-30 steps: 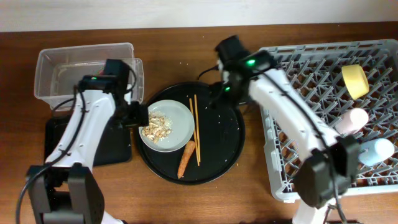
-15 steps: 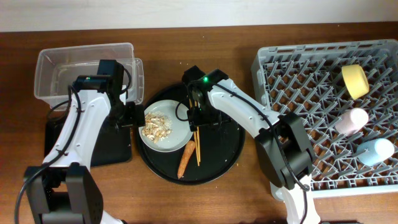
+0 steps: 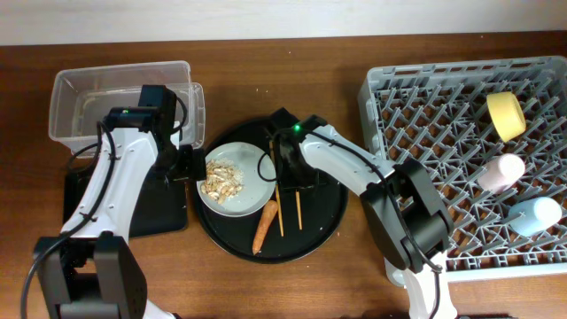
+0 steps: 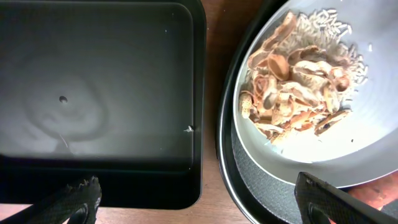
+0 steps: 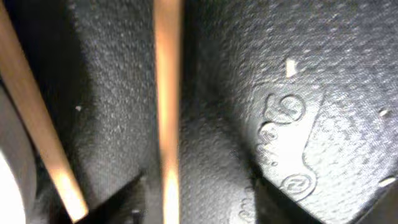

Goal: Sort waste into correct bins and load items into the dishwasher rack
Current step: 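Grasp one chopstick with the right gripper and place it in the rack, then grasp the second chopstick with the right gripper and place it in the rack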

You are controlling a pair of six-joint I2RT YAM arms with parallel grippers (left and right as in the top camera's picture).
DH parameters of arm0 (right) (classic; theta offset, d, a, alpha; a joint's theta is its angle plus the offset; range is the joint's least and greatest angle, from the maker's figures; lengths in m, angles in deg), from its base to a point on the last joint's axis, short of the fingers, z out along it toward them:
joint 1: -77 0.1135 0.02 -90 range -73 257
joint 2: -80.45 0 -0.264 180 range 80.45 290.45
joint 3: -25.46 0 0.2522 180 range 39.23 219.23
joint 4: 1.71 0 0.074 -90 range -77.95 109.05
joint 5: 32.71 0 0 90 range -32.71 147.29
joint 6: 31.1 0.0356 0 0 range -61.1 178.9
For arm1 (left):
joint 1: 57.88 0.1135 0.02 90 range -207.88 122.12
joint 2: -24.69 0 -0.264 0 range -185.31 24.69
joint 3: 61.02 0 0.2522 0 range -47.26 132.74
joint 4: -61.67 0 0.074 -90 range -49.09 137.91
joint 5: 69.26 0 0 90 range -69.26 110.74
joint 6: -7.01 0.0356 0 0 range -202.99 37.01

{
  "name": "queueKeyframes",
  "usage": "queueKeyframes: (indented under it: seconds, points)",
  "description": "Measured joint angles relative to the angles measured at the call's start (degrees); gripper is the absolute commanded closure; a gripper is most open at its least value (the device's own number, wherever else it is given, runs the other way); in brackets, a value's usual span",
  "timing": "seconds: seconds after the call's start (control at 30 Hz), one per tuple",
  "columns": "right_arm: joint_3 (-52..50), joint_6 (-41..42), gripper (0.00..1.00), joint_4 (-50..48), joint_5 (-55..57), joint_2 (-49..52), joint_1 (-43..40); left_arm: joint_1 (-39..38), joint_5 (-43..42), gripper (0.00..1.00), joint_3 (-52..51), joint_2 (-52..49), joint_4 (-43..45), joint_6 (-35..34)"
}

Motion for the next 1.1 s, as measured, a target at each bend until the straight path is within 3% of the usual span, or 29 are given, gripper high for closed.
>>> queueKeyframes:
  seconds: [0.07,0.13,0.43,0.57,0.73,0.9,0.93,0.97,1.0,1.1]
  points:
    - [-0.11,-0.35,0.85,-0.07,0.15,-0.04,-0.09,0.0,0.02,0.01,0.0,0.0,0.02,0.0]
    - [-0.11,-0.13,0.96,0.04,0.42,-0.07,-0.13,0.0,0.02,0.01,0.0,0.0,0.02,0.02]
    - [0.96,-5.53,0.96,5.55,-2.1,-3.28,-2.67,0.0,0.0,0.01,0.0,0.0,0.04,0.02]
    - [2.89,-14.34,0.96,13.46,-2.19,-19.85,-14.19,0.0,0.0,0.01,0.0,0.0,0.02,0.0]
    - [0.98,-23.34,0.96,19.02,-1.03,-21.2,-27.71,0.0,0.0,0.01,0.0,0.0,-0.02,0.0]
    - [-8.41,-29.57,0.96,16.96,-0.79,-21.24,-32.09,0.0,0.0,0.01,0.0,0.0,-0.02,0.02]
    - [-9.66,-30.1,0.85,16.15,-0.79,-21.27,-32.09,0.0,0.0,0.01,0.0,0.0,0.02,0.02]
    - [-10.97,-30.64,0.69,15.8,-0.79,-21.27,-32.09,0.0,0.0,0.01,0.0,0.0,0.0,0.02]
    - [-11.1,-30.75,0.61,15.37,-0.79,-21.27,-32.09,0.0,0.0,0.01,0.0,0.0,0.02,0.02]
    - [-10.6,-30.84,0.56,16.17,-0.76,-21.86,-32.09,-0.02,0.0,0.01,0.0,0.0,0.02,0.02]
